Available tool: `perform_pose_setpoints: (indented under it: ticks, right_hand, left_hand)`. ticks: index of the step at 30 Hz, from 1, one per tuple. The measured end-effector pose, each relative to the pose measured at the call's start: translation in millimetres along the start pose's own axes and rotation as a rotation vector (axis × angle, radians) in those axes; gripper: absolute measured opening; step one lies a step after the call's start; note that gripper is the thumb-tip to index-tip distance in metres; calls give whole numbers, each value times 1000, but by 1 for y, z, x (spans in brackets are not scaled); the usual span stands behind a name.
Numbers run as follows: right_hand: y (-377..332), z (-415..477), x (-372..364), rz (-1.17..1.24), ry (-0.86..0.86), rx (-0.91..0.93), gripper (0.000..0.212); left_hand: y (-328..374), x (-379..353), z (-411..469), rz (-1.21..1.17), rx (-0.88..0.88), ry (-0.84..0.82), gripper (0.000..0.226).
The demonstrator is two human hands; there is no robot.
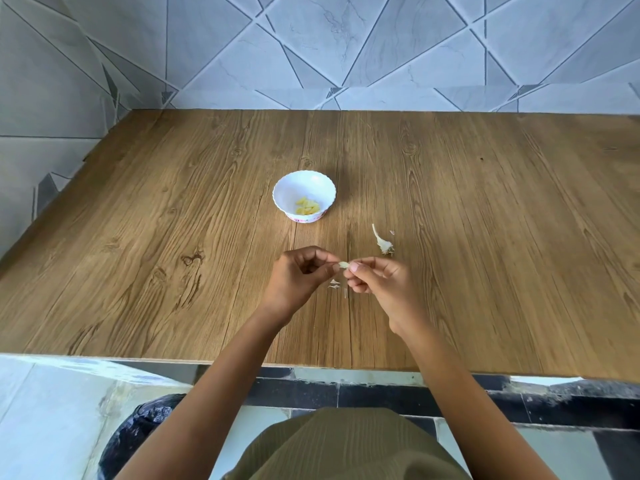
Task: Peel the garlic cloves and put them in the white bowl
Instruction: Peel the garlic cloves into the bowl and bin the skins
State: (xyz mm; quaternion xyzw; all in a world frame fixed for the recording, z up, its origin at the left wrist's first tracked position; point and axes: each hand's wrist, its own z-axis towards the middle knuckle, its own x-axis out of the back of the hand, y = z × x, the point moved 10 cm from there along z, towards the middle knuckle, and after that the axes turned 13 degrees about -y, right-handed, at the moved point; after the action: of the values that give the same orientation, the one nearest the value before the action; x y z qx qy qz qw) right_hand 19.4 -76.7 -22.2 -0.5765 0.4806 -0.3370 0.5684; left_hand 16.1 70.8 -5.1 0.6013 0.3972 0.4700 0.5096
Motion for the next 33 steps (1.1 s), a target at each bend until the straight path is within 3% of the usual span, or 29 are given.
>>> perform_pose_setpoints:
  ticks: [6, 10, 15, 17, 20, 25, 33]
  right_hand:
    - [-10, 0, -3, -122, -8, 133, 19]
    - [-6, 3, -2, -168, -4, 122, 19]
    - [-11, 3, 5, -658, 80, 234, 17]
    - [-14, 3, 0, -742, 76, 292, 22]
    - [-15, 3, -5, -772, 62, 315, 9]
    - [-18, 2, -4, -755, 64, 328, 18]
    - [-15, 10, -8, -511, -21, 198, 6]
  left_hand:
    - [-1, -4, 2, -61, 25, -33, 9]
    - [-4, -2, 1, -146, 51, -10, 6]
    - [-12, 1, 0, -222, 126, 17, 13]
    - [-15, 2, -1, -231, 160, 25, 16]
    - [-17, 2, -1, -225, 186, 26, 19]
    - [-17, 2, 0, -194, 187, 8, 15]
    - [-16, 0, 0, -45, 177, -48, 9]
